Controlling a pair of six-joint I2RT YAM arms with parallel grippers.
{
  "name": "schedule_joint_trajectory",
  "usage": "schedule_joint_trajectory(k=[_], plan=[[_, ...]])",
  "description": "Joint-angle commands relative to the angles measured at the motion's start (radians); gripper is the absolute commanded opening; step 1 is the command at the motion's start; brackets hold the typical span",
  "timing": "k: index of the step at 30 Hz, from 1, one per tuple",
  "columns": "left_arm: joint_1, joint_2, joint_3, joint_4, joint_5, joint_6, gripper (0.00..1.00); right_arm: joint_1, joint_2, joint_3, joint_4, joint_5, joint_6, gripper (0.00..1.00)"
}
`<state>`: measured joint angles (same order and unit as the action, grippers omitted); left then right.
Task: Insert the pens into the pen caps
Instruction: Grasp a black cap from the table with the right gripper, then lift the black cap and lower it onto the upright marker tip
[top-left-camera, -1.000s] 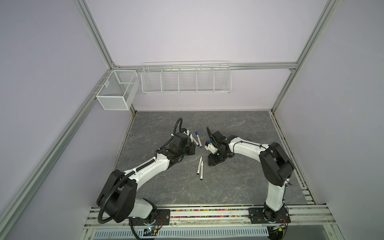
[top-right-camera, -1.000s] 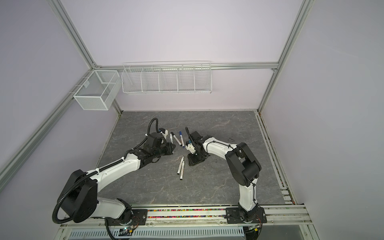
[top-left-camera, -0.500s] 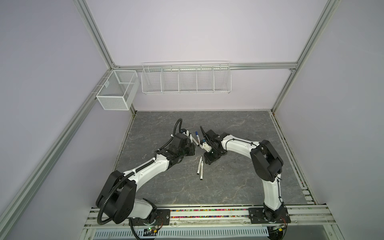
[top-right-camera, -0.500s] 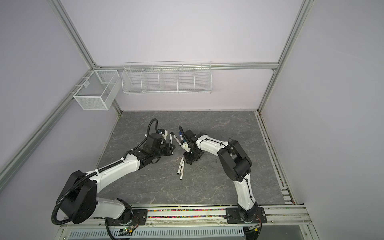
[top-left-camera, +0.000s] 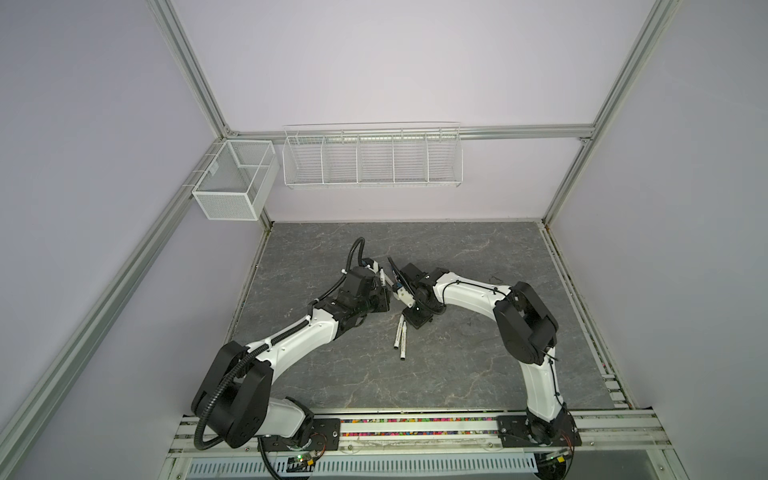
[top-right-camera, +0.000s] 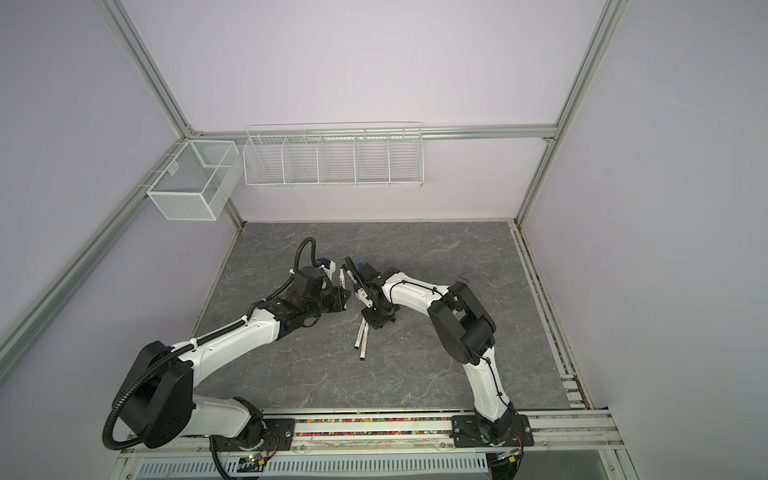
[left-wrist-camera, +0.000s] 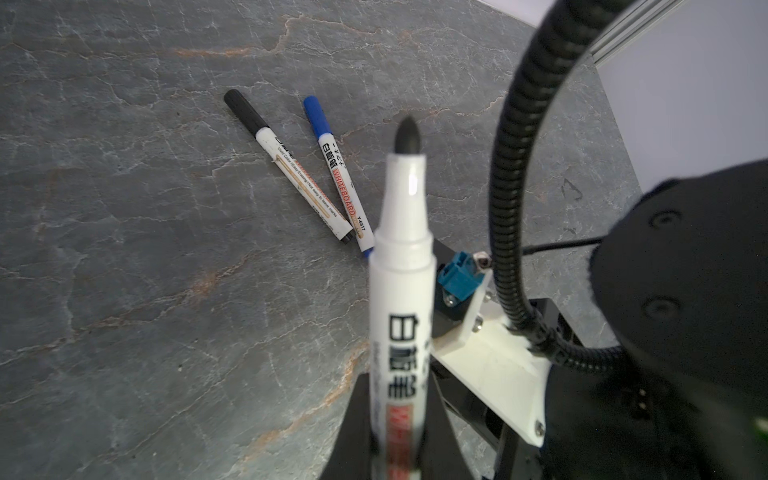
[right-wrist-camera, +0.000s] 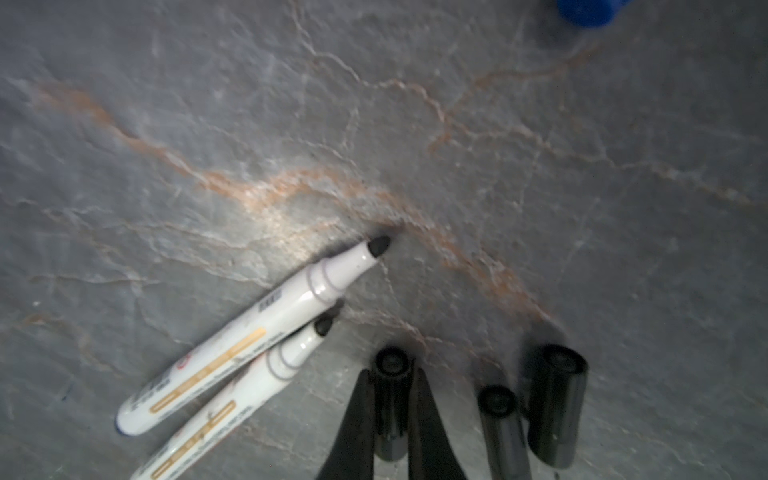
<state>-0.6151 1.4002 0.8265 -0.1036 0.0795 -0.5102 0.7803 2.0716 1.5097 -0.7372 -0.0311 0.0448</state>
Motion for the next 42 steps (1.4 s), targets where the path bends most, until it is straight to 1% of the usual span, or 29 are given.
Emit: schedule_joint_trajectory(k=[1,4,7,8,9,12,17,23,34,39,42], plan=[[-0.012,-0.003,0.014,-0.011,0.005,0.035,0.0,-0.017,-0.139,-0.037,0.102,-0.087,0.015,0.07],[-0.045,-0.002,0.024,-0.012,-0.001,0.066,0.0,-0.065,-0.263,-0.086,0.202,-0.131,0.069,0.07],[-0.069,0.012,0.031,0.009,0.036,0.086,0.0,-0.138,-0.362,-0.166,0.357,-0.239,0.159,0.07],[-0.081,0.015,0.031,0.02,0.047,0.096,0.0,-0.164,-0.389,-0.201,0.421,-0.277,0.208,0.07],[-0.093,0.016,0.033,0.028,0.048,0.11,0.0,-0.187,-0.404,-0.23,0.482,-0.317,0.256,0.07],[-0.121,0.019,0.042,0.042,0.056,0.146,0.0,-0.232,-0.419,-0.277,0.599,-0.416,0.348,0.07],[-0.14,0.037,0.063,0.036,0.087,0.171,0.0,-0.254,-0.433,-0.324,0.747,-0.475,0.434,0.07],[-0.147,0.056,0.076,0.027,0.108,0.185,0.0,-0.254,-0.424,-0.315,0.794,-0.55,0.449,0.07],[-0.147,0.056,0.072,0.032,0.105,0.189,0.0,-0.254,-0.402,-0.306,0.792,-0.534,0.449,0.07],[-0.147,0.047,0.063,0.034,0.098,0.183,0.0,-0.255,-0.392,-0.293,0.764,-0.511,0.426,0.07],[-0.147,0.043,0.06,0.035,0.092,0.179,0.0,-0.254,-0.391,-0.297,0.751,-0.518,0.416,0.07]])
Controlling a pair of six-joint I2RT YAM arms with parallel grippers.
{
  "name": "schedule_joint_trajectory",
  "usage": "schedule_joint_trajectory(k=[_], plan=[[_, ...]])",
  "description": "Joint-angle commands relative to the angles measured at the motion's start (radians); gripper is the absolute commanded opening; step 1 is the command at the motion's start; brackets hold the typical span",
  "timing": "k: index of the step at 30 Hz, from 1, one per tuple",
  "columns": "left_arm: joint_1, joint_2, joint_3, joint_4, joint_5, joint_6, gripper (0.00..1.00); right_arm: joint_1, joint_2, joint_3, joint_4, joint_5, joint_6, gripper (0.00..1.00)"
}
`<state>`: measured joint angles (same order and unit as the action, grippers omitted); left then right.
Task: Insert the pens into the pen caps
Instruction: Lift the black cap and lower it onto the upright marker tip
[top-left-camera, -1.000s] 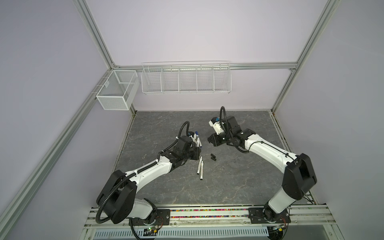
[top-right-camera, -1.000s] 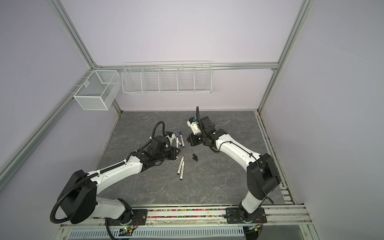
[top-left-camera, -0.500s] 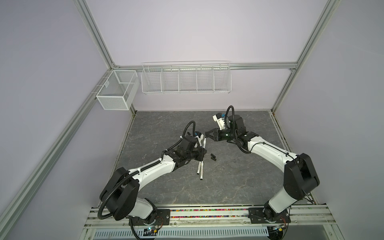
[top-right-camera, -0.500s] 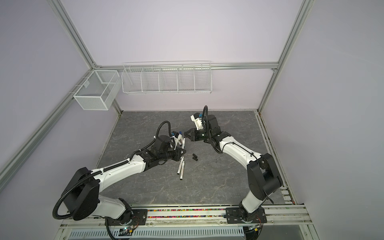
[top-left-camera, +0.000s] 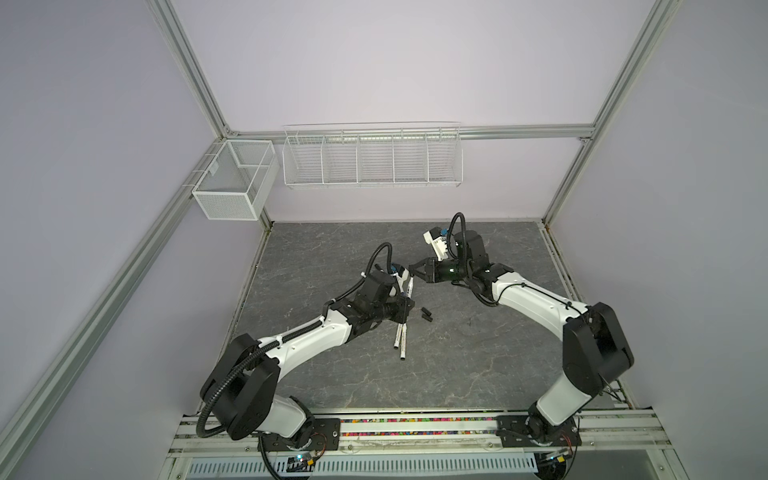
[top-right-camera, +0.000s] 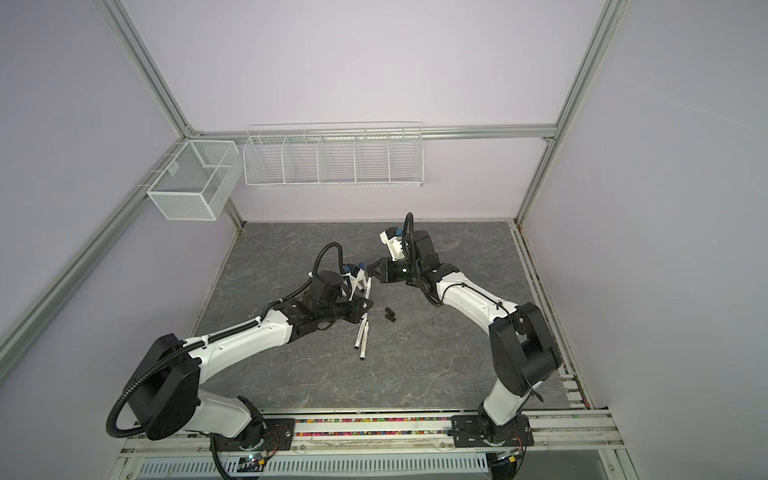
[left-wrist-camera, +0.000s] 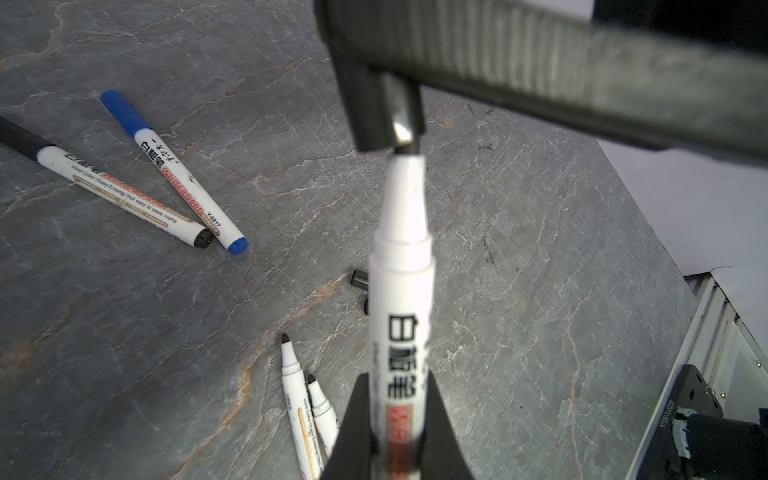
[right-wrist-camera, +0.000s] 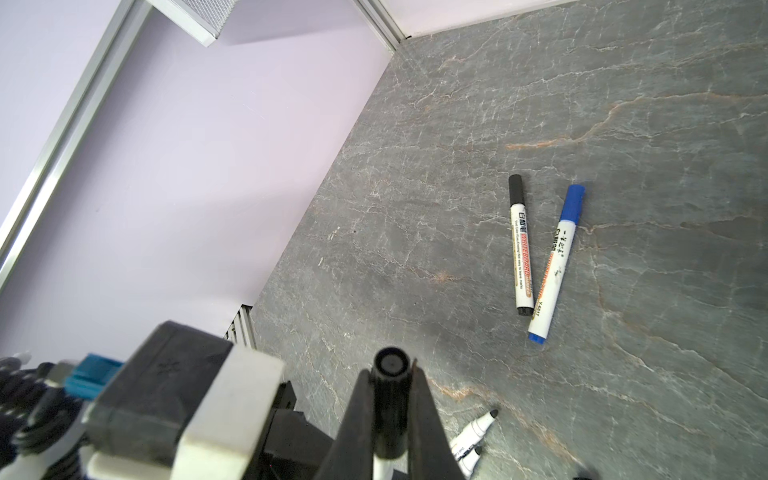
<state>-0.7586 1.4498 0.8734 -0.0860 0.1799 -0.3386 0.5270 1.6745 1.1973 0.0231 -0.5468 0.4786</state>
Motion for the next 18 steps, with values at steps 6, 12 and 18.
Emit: schedule_joint_trajectory(k=[6,12,18], plan=[[-0.004,-0.003,0.016,0.016,-0.015,0.002,0.0,-0.002,-0.028,-0.017,-0.006,-0.022,-0.021,0.07],[-0.002,0.003,0.028,0.053,-0.029,-0.016,0.0,-0.005,-0.055,-0.037,-0.022,-0.112,-0.026,0.07],[0.015,0.023,0.071,0.08,-0.016,-0.046,0.0,-0.03,-0.082,-0.051,-0.071,-0.188,-0.048,0.07]])
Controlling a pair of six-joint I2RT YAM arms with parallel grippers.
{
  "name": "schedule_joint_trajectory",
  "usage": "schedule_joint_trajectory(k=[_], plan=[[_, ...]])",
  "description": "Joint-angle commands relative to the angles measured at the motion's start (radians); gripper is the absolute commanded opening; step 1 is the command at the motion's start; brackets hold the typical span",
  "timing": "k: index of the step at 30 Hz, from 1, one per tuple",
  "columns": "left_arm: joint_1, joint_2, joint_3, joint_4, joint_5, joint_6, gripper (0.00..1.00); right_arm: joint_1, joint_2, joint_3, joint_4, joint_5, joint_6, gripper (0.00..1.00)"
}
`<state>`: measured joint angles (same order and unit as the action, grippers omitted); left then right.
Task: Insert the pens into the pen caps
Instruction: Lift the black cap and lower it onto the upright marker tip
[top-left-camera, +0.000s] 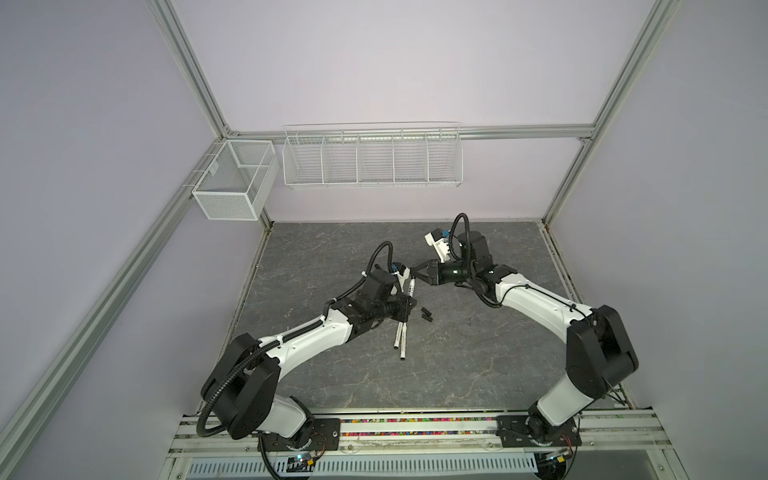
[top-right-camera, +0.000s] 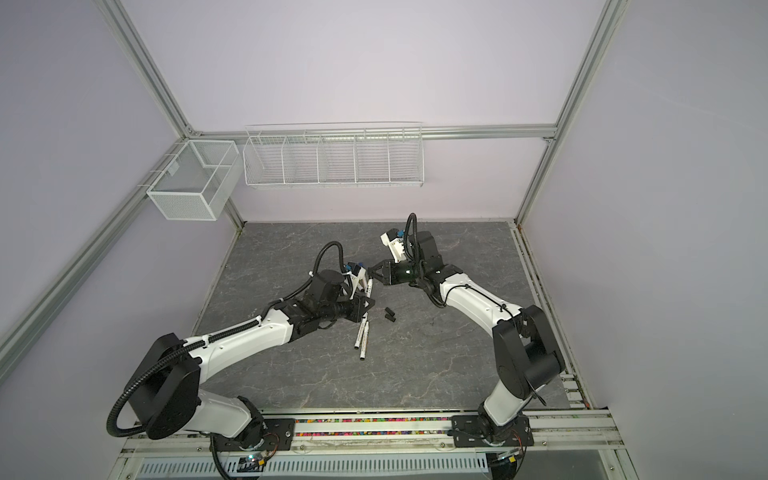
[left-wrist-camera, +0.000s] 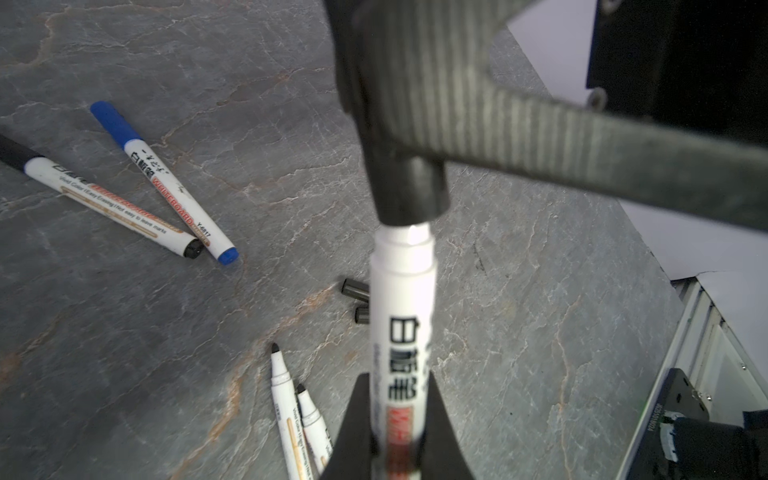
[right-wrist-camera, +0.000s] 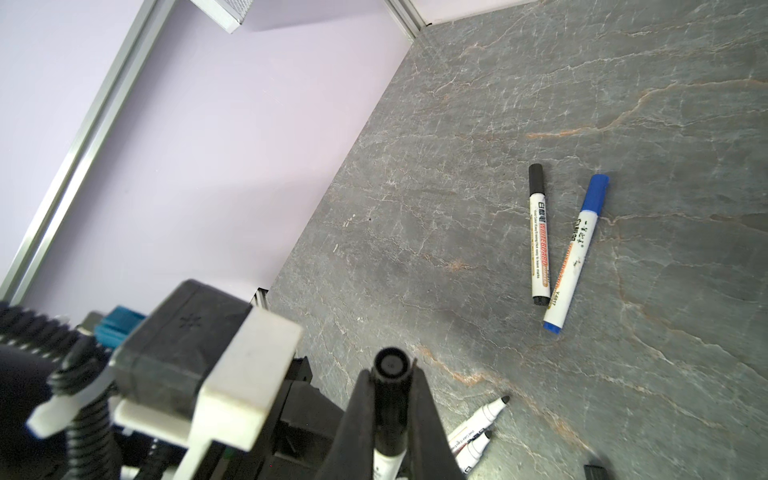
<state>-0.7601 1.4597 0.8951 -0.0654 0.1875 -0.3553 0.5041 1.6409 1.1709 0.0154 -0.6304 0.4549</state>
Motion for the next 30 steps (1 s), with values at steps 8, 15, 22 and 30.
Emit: schedule_joint_trajectory(k=[8,15,22,30], plan=[[0.045,0.036,0.071,0.143,0.009,-0.055,0.0,-0.044,-0.067,-0.044,-0.067,-0.294,-0.021,0.07],[0.045,0.062,0.113,0.145,0.002,-0.028,0.0,-0.044,-0.07,-0.03,-0.155,-0.397,-0.081,0.07],[0.056,0.074,0.14,0.194,0.017,-0.029,0.0,-0.044,-0.101,-0.031,-0.236,-0.424,-0.135,0.07],[0.065,0.065,0.172,0.231,-0.042,0.028,0.0,-0.033,-0.136,-0.019,-0.319,-0.341,-0.214,0.07]])
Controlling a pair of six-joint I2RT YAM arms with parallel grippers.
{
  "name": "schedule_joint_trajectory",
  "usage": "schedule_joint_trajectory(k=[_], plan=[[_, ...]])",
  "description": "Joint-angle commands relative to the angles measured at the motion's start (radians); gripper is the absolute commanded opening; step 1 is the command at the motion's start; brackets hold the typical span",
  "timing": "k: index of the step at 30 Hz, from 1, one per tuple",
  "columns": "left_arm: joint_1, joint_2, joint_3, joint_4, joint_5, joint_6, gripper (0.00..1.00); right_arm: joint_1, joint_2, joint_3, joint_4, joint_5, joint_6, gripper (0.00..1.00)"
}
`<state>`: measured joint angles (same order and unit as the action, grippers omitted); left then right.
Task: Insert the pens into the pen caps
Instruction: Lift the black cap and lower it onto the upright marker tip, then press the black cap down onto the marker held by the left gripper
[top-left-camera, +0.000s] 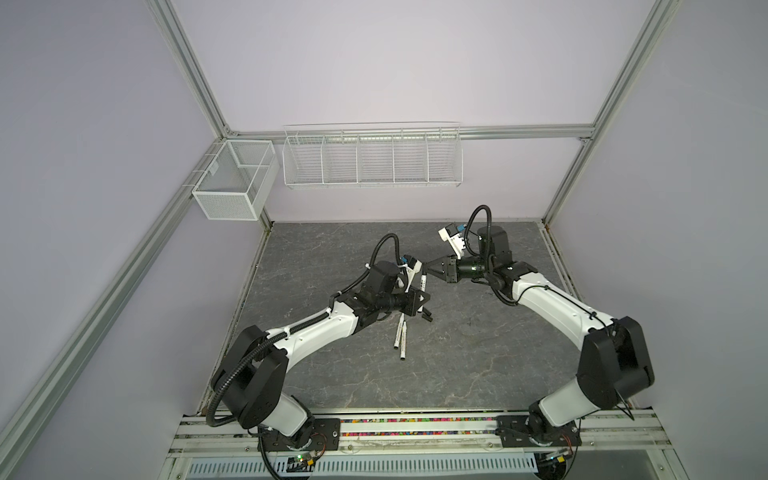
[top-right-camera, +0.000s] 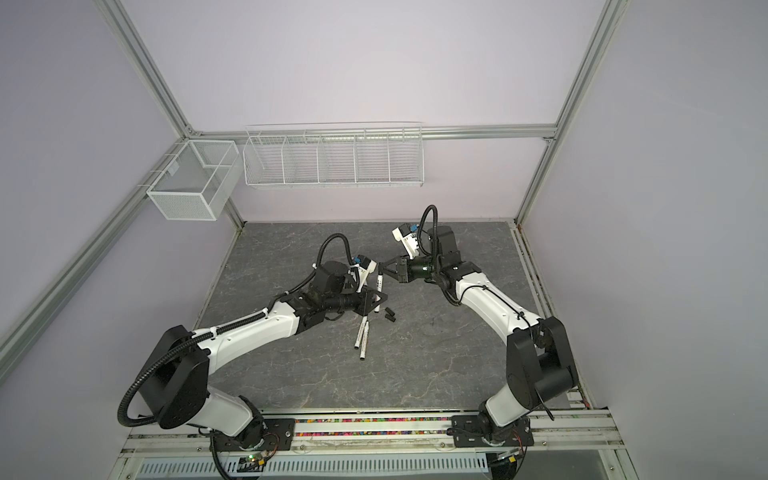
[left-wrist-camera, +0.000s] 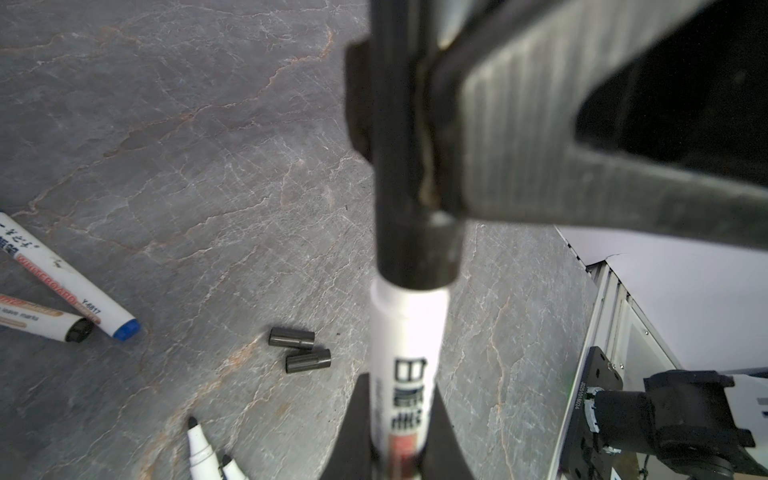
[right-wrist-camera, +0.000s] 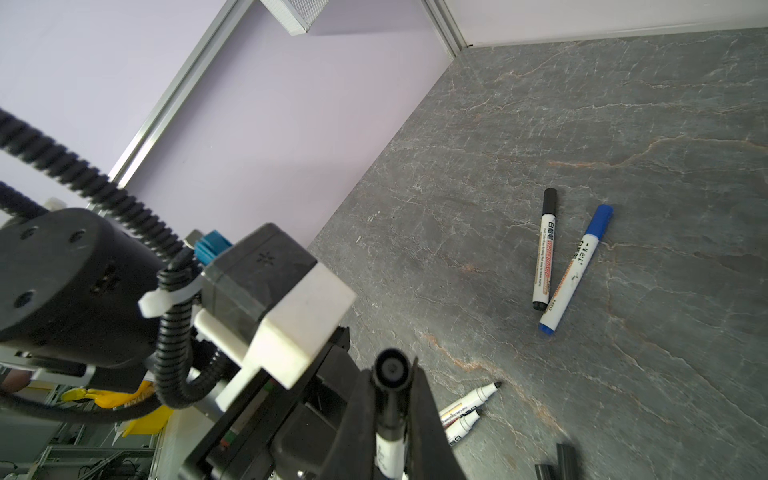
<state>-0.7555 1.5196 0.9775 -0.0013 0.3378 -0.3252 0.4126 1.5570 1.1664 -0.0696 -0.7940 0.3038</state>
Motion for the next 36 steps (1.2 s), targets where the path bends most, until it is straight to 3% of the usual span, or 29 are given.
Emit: schedule_joint_trajectory(k=[1,5,9,23,28,36], plan=[[0.059,0.0,0.091,0.165,-0.224,0.012,0.0,0.064,-0.06,-0.011,-0.243,-0.162,-0.078,0.07],[0.037,-0.032,0.072,0.2,-0.345,0.121,0.0,0.073,-0.084,-0.005,-0.25,-0.142,-0.11,0.07],[0.022,-0.073,0.01,0.316,-0.396,0.185,0.0,0.08,-0.107,-0.001,-0.266,-0.13,-0.138,0.07],[-0.011,-0.079,-0.033,0.383,-0.385,0.23,0.0,0.093,-0.141,0.036,-0.3,-0.127,-0.165,0.1],[-0.027,-0.067,-0.046,0.382,-0.38,0.245,0.0,0.09,-0.159,0.059,-0.312,-0.043,-0.163,0.35],[-0.043,-0.058,-0.078,0.396,-0.373,0.227,0.0,0.059,-0.212,0.043,-0.262,0.096,-0.124,0.4]])
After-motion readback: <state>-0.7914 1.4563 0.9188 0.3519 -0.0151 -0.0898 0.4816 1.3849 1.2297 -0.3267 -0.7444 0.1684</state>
